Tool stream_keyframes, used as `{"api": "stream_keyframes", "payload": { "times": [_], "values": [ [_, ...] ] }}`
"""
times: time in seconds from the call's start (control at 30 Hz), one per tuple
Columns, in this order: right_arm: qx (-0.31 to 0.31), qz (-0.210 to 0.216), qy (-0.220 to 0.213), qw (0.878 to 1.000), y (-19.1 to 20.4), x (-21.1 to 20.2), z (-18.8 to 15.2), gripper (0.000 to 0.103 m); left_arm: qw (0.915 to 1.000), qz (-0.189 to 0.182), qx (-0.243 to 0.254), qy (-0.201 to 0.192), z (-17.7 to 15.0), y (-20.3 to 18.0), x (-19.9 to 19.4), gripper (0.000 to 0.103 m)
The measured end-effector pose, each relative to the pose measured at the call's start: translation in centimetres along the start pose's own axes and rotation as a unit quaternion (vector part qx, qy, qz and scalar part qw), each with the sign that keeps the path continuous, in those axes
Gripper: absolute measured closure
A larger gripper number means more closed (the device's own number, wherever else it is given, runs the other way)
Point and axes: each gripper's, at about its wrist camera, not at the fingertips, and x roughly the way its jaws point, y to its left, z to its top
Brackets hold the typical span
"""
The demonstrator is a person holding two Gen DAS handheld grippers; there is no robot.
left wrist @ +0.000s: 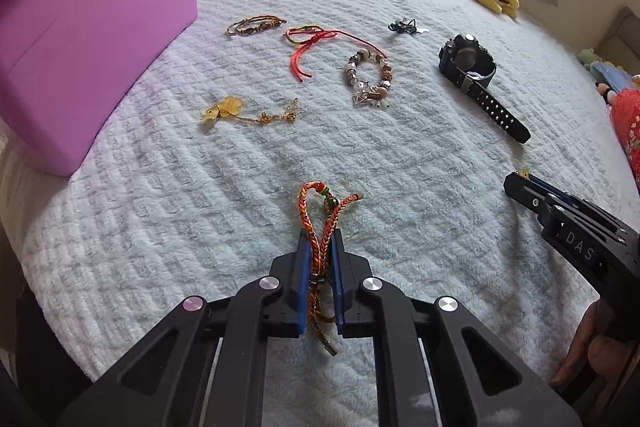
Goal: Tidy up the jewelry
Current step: 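Close left tool on orange braided bracelet while right tool closes on yellow bear charm, then carry the bear charm and orange bracelet over the pink tub with both tools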
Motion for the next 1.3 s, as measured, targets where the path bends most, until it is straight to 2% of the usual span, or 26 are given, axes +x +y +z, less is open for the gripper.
{"api": "stream_keyframes", "payload": {
  "times": [0.37, 0.87, 1.07, 1.3],
  "values": [
    [0.025, 0.002, -0.004, 1.0, 1.4, -2.8, -1.7, 0.08, 0.9986, -0.052, 0.009, 0.007, 0.2, 1.6, -1.5, 0.094],
    [0.045, 0.015, -0.025, 0.999, 4.5, -7.2, -1.8, 0.08, 0.9968, -0.065, 0.023, -0.04, 2.7, 4.7, -7.1, 0.094],
    [0.042, 0.026, -0.031, 0.998, 7.1, -9.1, -0.3, 0.08, 0.9956, -0.063, 0.033, -0.061, 4.4, 6.5, -10.0, 0.094],
    [0.019, 0.042, -0.046, 0.998, 11.1, -10.7, 2.8, 0.08, 0.9955, -0.054, 0.014, -0.077, 7.1, 9.9, -12.8, 0.094]
  ]
}}
